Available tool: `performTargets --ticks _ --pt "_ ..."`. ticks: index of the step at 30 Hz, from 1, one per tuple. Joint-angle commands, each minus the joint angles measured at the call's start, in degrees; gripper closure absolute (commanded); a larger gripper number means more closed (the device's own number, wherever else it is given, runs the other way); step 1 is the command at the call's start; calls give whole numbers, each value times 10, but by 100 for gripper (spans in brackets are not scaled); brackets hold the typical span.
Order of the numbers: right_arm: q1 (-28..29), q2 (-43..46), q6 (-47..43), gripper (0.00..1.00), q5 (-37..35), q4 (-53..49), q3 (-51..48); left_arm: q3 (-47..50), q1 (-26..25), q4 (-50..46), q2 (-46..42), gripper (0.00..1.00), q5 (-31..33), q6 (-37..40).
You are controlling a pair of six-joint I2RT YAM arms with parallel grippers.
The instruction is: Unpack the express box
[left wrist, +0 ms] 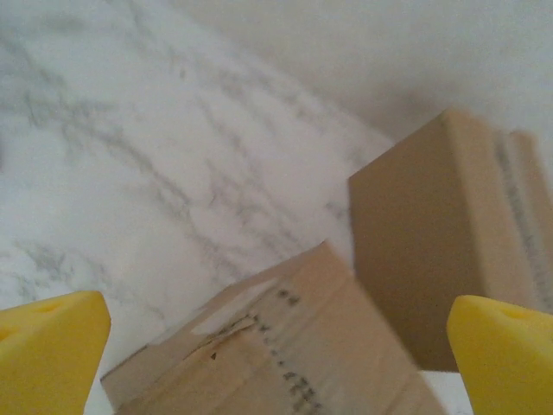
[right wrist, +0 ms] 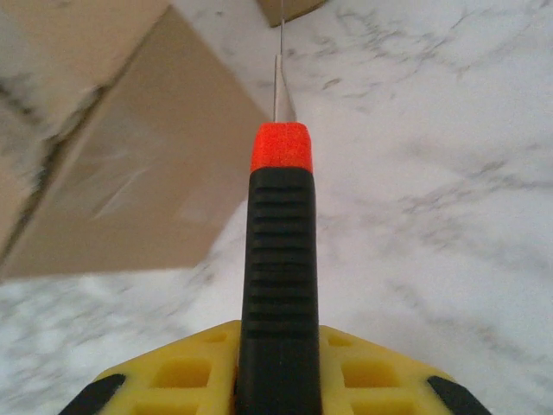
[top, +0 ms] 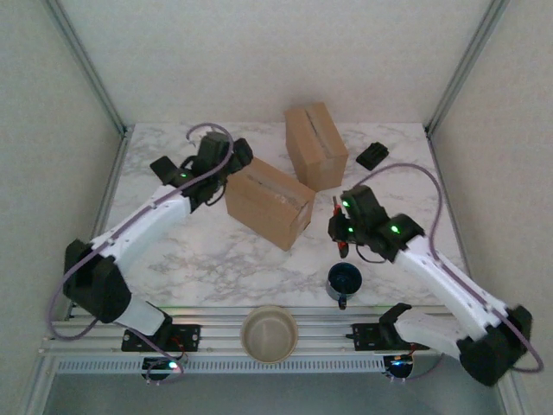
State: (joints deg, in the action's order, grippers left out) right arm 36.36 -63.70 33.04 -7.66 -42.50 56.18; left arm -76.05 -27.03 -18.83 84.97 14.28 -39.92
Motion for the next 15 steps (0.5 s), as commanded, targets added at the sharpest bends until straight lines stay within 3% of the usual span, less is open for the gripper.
performTargets --ticks 1,5,8,15 --pt "-3 -71 -47 100 -75 28 47 -25 58 -81 -1 4 -13 51" --pt "-3 -141 -34 100 -92 54 80 -20 135 -62 67 22 -63 85" --pt "-3 -179 -25 100 -91 66 96 -21 158 -27 122 22 -86 108" --pt "-3 -243 -12 100 -102 73 129 -11 155 54 201 21 -166 119"
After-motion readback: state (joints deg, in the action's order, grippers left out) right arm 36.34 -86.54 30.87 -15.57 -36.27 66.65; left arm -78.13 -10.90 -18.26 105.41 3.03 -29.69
